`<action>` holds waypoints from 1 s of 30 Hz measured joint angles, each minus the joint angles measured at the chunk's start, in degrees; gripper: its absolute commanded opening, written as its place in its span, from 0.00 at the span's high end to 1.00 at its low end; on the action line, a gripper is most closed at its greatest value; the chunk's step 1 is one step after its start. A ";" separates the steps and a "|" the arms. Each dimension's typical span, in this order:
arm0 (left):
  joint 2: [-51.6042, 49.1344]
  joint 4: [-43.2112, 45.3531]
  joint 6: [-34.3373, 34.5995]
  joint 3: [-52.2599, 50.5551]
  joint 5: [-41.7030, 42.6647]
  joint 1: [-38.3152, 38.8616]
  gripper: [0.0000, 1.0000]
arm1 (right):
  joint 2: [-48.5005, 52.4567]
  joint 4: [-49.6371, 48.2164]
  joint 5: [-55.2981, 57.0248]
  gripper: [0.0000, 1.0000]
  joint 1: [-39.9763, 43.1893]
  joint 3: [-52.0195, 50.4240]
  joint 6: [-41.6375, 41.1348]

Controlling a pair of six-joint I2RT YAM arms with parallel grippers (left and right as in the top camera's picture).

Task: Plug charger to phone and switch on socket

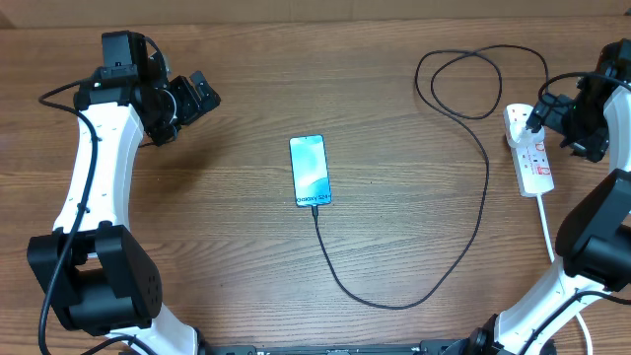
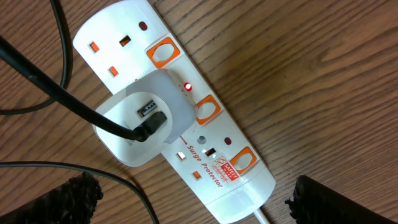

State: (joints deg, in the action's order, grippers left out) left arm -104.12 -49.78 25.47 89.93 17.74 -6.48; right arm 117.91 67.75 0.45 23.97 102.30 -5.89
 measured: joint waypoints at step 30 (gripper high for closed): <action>28.76 0.00 0.00 0.00 -0.15 16.65 0.01 | 0.00 0.00 0.00 0.00 0.00 0.00 -0.02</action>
State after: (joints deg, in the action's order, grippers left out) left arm -75.35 -49.78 25.47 89.93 17.58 10.17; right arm 117.91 67.75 0.45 23.97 102.30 -5.91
